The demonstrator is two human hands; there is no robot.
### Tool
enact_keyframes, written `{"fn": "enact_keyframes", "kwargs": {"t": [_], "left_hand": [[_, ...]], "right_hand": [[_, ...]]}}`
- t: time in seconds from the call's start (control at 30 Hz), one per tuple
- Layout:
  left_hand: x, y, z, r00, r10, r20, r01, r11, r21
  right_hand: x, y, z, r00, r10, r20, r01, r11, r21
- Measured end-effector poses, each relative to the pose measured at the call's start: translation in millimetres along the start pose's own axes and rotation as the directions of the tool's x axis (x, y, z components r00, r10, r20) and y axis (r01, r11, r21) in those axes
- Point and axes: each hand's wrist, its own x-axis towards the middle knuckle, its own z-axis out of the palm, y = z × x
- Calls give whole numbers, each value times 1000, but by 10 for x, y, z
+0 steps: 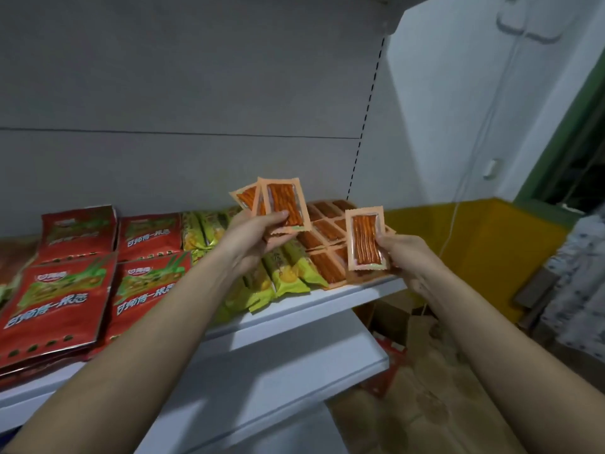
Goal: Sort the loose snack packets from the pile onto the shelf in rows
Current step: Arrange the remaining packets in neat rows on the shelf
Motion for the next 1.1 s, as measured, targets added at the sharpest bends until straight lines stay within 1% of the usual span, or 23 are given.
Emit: {"fn": "enact_keyframes", "kwargs": {"t": [0.1, 0.17, 0.27, 0.4, 0.5, 0.57, 0.67, 0.73, 0.77, 0.83, 0.9, 0.97, 1.03, 1.1], "left_hand": [[193, -3, 54, 999, 8, -38, -7, 1000, 12], [271, -18, 58, 998, 4, -61, -3, 1000, 27], [372, -38, 71, 995, 12, -96, -8, 999, 46], [443, -114, 150, 988, 57, -142, -49, 997, 60], [425, -201, 277, 981, 85, -177, -73, 995, 75], [393, -266, 373, 971, 100, -218, -85, 993, 77], [343, -396, 512, 956, 109, -274, -94, 993, 70], [296, -491, 613, 946, 112, -304, -93, 993, 77], [268, -531, 664, 942, 116, -314, -95, 992, 81], [198, -612, 776, 937, 123, -327, -102, 991, 81], [102, -724, 898, 929, 121, -350, -98, 992, 83], [20, -866, 1014, 918, 124, -376, -95, 991, 95], [-28, -1017, 1115, 910, 141, -389, -107, 988, 108], [-50, -1149, 1195, 906, 160, -392, -120, 985, 125]], "right_hand": [[317, -50, -13, 997, -26, 77, 32, 997, -75], [483, -36, 47, 986, -43, 159, 76, 975, -209], [716, 25, 159, 965, -58, 255, 156, 910, -384], [922, 58, 250, 913, -37, 407, 240, 855, -461], [1008, 79, 261, 878, -53, 476, 320, 804, -501], [1038, 119, 261, 853, -88, 514, 395, 753, -526], [1041, 183, 236, 810, -196, 553, 536, 630, -562], [1071, 224, 208, 763, -302, 571, 623, 577, -528], [1097, 228, 188, 735, -359, 576, 659, 580, -479], [1136, 180, 115, 693, -434, 576, 671, 681, -293], [1134, 125, 25, 677, -475, 561, 620, 779, -89], [1114, 111, -55, 669, -483, 565, 565, 824, 37], [1101, 148, -101, 650, -467, 599, 542, 838, 64], [1126, 225, -111, 627, -463, 627, 557, 829, 54]]}}
